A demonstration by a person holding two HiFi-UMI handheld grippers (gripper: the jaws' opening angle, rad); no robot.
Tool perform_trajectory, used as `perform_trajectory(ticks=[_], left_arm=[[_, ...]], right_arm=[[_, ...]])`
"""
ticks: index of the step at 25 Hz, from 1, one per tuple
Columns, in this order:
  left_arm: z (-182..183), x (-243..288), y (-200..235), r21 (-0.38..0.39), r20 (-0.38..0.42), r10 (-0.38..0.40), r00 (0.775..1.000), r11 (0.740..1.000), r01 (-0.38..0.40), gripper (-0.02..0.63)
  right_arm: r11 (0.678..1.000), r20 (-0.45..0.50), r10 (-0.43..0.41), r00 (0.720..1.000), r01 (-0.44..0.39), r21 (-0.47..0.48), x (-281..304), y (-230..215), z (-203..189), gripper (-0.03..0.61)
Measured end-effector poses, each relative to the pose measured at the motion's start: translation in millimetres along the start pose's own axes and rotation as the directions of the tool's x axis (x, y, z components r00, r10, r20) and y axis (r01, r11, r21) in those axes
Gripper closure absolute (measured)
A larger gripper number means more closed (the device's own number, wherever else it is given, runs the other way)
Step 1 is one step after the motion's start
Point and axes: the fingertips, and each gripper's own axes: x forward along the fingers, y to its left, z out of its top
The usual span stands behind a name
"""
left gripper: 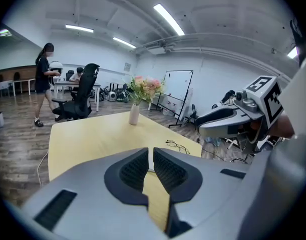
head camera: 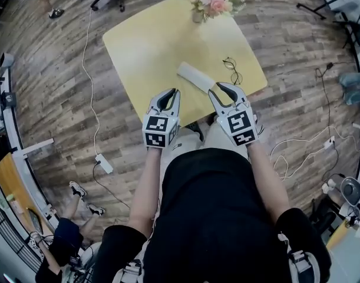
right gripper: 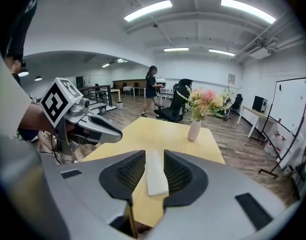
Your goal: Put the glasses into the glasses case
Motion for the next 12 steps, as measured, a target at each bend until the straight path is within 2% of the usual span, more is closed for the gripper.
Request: perform_trajectory(ticks=[12], left_arm=[[-36.5, 55.5, 25.2, 0.01, -0.098, 0.005, 0.995, 1.0, -0.004, 0.588]], right_arm=[[0.999, -0.156, 0.007, 0.988, -0.015, -0.051, 55.7, -0.5, -49.0, 0.403]])
